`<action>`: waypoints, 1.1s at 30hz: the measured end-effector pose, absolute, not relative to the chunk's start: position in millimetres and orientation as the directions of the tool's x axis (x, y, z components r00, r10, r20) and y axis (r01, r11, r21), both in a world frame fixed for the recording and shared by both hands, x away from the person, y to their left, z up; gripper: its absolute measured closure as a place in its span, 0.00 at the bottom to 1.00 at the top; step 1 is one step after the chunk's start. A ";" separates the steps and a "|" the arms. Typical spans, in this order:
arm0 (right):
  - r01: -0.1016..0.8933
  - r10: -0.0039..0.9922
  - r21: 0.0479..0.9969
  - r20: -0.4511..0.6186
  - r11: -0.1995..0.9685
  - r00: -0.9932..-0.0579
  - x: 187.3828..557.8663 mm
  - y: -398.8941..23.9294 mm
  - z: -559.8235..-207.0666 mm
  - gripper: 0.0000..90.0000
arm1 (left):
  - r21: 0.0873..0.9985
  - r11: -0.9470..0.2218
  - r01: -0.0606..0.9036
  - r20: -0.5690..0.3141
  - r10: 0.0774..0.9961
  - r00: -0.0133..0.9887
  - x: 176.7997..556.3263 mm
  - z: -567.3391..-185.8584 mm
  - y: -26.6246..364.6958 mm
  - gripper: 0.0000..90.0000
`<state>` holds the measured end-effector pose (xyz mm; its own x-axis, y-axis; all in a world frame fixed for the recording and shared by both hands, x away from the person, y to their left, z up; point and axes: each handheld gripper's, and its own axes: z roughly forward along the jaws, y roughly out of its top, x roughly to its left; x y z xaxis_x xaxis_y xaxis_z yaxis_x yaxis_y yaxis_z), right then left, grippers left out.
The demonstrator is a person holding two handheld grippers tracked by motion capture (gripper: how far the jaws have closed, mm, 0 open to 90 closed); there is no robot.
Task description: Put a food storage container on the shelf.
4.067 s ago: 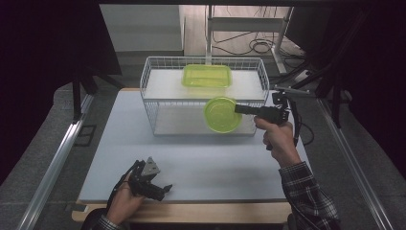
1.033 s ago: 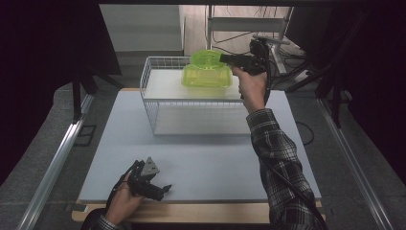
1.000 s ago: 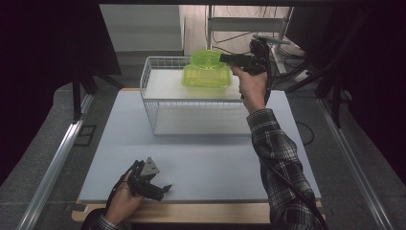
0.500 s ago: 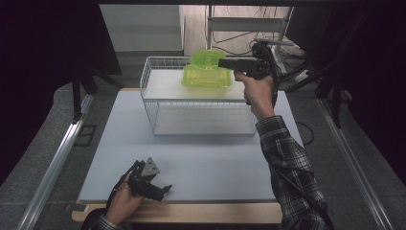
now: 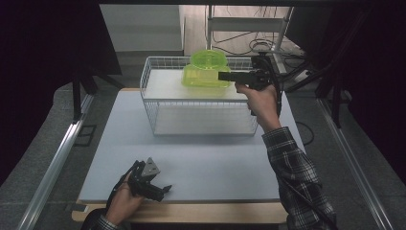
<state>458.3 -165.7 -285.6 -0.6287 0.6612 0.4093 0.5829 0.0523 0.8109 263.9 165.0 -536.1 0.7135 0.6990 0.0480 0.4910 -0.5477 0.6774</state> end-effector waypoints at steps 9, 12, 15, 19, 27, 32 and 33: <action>0.552 0.677 0.826 0.341 0.116 -0.652 448.6 -165.2 -292.9 0.27 | 0.677 -0.548 0.491 0.049 0.699 0.713 264.2 -536.1 165.2 0.00; 0.539 0.683 0.831 0.316 0.136 -0.658 444.1 -164.6 -294.8 0.24 | 0.678 -0.548 0.491 0.049 0.699 0.713 264.2 -536.0 165.2 0.00; 0.523 0.687 0.837 0.287 0.159 -0.668 439.7 -164.4 -296.9 0.22 | 0.677 -0.548 0.491 0.050 0.699 0.713 264.2 -536.1 165.2 0.00; 0.496 0.696 0.848 0.243 0.187 -0.676 433.6 -163.4 -300.0 0.20 | 0.677 -0.547 0.491 0.049 0.700 0.712 264.3 -536.2 165.1 0.00; 0.470 0.693 0.856 0.205 0.215 -0.692 424.5 -162.5 -309.5 0.14 | 0.678 -0.547 0.491 0.049 0.700 0.712 264.4 -536.4 165.0 0.00; 0.451 0.693 0.860 0.174 0.240 -0.700 419.9 -162.2 -318.2 0.11 | 0.679 -0.547 0.491 0.050 0.701 0.712 264.4 -536.4 165.0 0.00; 0.445 0.692 0.860 0.164 0.248 -0.703 418.7 -162.3 -320.2 0.11 | 0.679 -0.546 0.491 0.050 0.701 0.711 264.5 -536.5 165.0 0.00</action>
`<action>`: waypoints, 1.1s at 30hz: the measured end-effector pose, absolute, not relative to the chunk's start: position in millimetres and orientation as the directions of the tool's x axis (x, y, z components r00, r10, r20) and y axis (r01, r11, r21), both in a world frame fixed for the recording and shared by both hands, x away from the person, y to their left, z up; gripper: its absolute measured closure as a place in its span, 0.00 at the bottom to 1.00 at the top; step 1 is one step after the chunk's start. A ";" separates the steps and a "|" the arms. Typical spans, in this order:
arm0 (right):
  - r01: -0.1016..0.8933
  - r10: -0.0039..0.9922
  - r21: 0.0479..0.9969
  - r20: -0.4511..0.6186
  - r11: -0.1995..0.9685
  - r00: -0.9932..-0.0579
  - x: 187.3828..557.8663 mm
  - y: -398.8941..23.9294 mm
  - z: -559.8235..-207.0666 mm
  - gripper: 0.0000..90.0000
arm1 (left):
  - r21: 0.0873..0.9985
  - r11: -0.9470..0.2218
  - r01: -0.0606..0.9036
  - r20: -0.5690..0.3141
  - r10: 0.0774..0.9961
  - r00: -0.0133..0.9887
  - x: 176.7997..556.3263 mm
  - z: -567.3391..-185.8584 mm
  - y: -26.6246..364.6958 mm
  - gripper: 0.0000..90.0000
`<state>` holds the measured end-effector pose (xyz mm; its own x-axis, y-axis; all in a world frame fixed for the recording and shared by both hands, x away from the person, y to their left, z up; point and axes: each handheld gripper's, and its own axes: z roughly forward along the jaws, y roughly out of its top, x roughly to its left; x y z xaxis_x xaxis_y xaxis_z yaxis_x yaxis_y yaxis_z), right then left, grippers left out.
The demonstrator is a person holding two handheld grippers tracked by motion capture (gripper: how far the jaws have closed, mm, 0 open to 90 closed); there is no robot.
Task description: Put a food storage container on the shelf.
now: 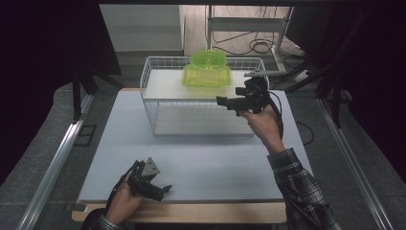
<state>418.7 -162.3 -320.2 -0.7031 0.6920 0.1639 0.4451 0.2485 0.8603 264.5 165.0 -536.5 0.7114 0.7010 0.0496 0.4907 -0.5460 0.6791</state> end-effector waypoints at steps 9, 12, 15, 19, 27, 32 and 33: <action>0.423 0.683 0.855 0.117 0.300 -0.721 408.5 -162.1 -335.5 0.07 | 0.678 -0.547 0.491 0.051 0.701 0.711 264.4 -536.6 164.8 0.00; 0.419 0.677 0.852 0.109 0.314 -0.728 404.9 -162.5 -341.1 0.06 | 0.678 -0.548 0.490 0.052 0.701 0.711 264.4 -536.6 164.6 0.00; 0.416 0.670 0.848 0.101 0.329 -0.735 401.3 -162.9 -347.5 0.05 | 0.678 -0.547 0.491 0.051 0.701 0.711 264.4 -536.5 164.8 0.00; 0.415 0.666 0.842 0.091 0.346 -0.740 396.6 -164.1 -356.2 0.03 | 0.679 -0.546 0.491 0.051 0.702 0.710 264.2 -536.2 165.0 0.00; 0.442 0.676 0.827 0.106 0.347 -0.729 388.5 -170.1 -379.9 0.00 | 0.682 -0.543 0.491 0.050 0.704 0.708 264.3 -536.0 165.4 0.00; 0.449 0.688 0.822 0.100 0.350 -0.719 381.6 -177.2 -393.6 0.00 | 0.682 -0.542 0.491 0.050 0.705 0.708 264.3 -535.9 165.4 0.00; 0.450 0.690 0.822 0.099 0.349 -0.717 379.9 -178.5 -395.8 0.00 | 0.682 -0.542 0.491 0.051 0.705 0.708 264.4 -535.9 165.3 0.00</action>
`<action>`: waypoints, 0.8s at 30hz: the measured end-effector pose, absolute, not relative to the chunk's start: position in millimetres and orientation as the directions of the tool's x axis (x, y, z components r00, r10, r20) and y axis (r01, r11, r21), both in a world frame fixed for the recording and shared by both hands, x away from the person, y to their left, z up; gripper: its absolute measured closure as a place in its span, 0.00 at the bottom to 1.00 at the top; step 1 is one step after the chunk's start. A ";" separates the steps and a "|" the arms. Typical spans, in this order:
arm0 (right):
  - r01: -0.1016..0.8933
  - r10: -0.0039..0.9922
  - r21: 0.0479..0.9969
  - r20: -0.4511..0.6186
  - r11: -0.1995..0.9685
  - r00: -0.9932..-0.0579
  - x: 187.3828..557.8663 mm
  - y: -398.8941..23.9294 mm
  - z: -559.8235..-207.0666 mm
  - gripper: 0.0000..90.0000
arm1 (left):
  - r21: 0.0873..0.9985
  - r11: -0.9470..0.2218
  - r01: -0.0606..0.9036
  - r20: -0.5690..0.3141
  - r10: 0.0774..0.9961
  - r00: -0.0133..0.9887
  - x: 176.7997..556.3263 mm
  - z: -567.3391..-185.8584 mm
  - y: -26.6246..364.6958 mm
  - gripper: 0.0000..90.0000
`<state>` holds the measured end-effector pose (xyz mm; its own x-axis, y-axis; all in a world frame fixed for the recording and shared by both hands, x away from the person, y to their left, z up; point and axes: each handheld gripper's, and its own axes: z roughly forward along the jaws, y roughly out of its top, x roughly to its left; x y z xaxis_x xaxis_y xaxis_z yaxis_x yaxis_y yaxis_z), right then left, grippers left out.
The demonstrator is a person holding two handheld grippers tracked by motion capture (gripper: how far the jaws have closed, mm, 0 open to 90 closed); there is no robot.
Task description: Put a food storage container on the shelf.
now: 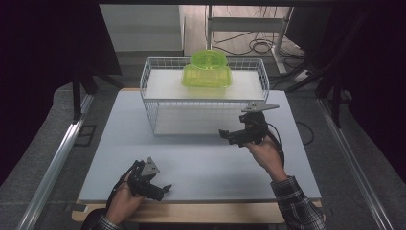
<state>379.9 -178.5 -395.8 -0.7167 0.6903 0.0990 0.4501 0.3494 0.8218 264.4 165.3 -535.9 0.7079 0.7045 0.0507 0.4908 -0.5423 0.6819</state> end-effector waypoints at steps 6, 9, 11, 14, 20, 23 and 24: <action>0.437 0.698 0.823 0.071 0.363 -0.713 369.1 -185.4 -408.2 0.00 | 0.681 -0.544 0.490 0.053 0.704 0.708 264.2 -535.9 165.3 0.00; 0.430 0.696 0.823 0.061 0.371 -0.716 364.2 -187.5 -415.6 0.00 | 0.681 -0.544 0.490 0.054 0.705 0.707 264.2 -536.0 165.2 0.00; 0.429 0.697 0.824 0.058 0.371 -0.715 361.1 -188.5 -420.2 0.00 | 0.681 -0.545 0.489 0.055 0.704 0.708 264.2 -536.0 165.1 0.00; 0.429 0.697 0.822 0.054 0.376 -0.715 356.5 -190.5 -430.0 0.00 | 0.679 -0.548 0.489 0.056 0.703 0.709 264.2 -536.2 164.9 0.00; 0.433 0.698 0.816 0.050 0.384 -0.714 347.9 -196.3 -447.5 0.00 | 0.679 -0.547 0.489 0.056 0.703 0.709 264.1 -536.5 164.5 0.00; 0.442 0.703 0.811 0.053 0.384 -0.709 344.6 -201.2 -454.1 0.00 | 0.680 -0.548 0.487 0.058 0.703 0.709 264.1 -536.3 164.6 0.00; 0.445 0.705 0.809 0.054 0.384 -0.707 343.7 -203.0 -455.8 0.00 | 0.680 -0.548 0.487 0.058 0.703 0.709 264.1 -536.3 164.6 0.00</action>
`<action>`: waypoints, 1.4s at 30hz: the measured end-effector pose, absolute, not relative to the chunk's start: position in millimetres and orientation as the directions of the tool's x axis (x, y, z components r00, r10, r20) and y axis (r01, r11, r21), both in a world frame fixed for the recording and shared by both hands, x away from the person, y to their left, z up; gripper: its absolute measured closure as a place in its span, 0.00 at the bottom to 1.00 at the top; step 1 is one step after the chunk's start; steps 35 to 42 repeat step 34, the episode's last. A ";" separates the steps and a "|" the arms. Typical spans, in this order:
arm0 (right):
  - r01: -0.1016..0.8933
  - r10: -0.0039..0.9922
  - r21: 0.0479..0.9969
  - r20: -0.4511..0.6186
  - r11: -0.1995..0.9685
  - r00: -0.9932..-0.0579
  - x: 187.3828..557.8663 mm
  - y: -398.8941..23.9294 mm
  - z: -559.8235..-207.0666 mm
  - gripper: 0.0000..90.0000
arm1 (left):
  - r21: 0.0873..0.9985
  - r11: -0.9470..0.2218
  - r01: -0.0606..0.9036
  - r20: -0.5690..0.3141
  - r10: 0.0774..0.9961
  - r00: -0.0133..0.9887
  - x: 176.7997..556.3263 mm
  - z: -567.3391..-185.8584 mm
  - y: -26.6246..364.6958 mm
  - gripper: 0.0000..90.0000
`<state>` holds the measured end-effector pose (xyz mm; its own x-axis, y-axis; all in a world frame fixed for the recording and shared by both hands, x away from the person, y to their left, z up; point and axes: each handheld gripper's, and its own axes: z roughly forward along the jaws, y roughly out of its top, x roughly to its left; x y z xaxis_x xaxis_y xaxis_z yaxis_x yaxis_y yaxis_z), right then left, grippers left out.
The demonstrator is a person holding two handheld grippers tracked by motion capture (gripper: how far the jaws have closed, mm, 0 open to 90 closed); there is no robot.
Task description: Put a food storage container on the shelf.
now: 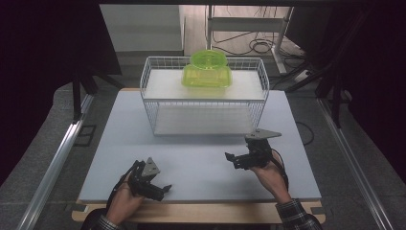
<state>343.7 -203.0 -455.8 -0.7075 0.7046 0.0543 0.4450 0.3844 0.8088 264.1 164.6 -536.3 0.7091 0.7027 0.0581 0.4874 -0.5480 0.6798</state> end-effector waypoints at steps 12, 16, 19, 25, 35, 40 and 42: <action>0.474 0.725 0.786 0.048 0.397 -0.687 331.5 -218.9 -476.2 0.00 | 0.683 -0.545 0.486 0.056 0.703 0.709 263.7 -536.2 164.7 0.00; 0.483 0.728 0.777 0.047 0.404 -0.684 328.7 -221.8 -482.4 0.00 | 0.686 -0.544 0.483 0.058 0.703 0.709 263.6 -537.0 164.0 0.00; 0.497 0.731 0.767 0.053 0.407 -0.680 326.3 -223.2 -488.2 0.00 | 0.684 -0.549 0.480 0.061 0.699 0.712 263.8 -537.6 164.0 0.00; 0.508 0.724 0.738 0.039 0.443 -0.688 322.1 -220.8 -501.6 0.00 | 0.685 -0.551 0.476 0.065 0.697 0.714 263.7 -538.0 164.0 0.00; 0.526 0.722 0.699 0.021 0.484 -0.691 322.4 -217.0 -510.2 0.00 | 0.687 -0.547 0.479 0.063 0.701 0.711 264.3 -537.5 164.6 0.00; 0.526 0.722 0.699 0.021 0.484 -0.691 322.4 -217.0 -510.2 0.00 | 0.687 -0.547 0.479 0.063 0.701 0.711 264.3 -537.5 164.6 0.00; 0.526 0.722 0.699 0.021 0.484 -0.691 322.4 -217.0 -510.2 0.00 | 0.687 -0.547 0.479 0.063 0.701 0.711 264.3 -537.5 164.6 0.00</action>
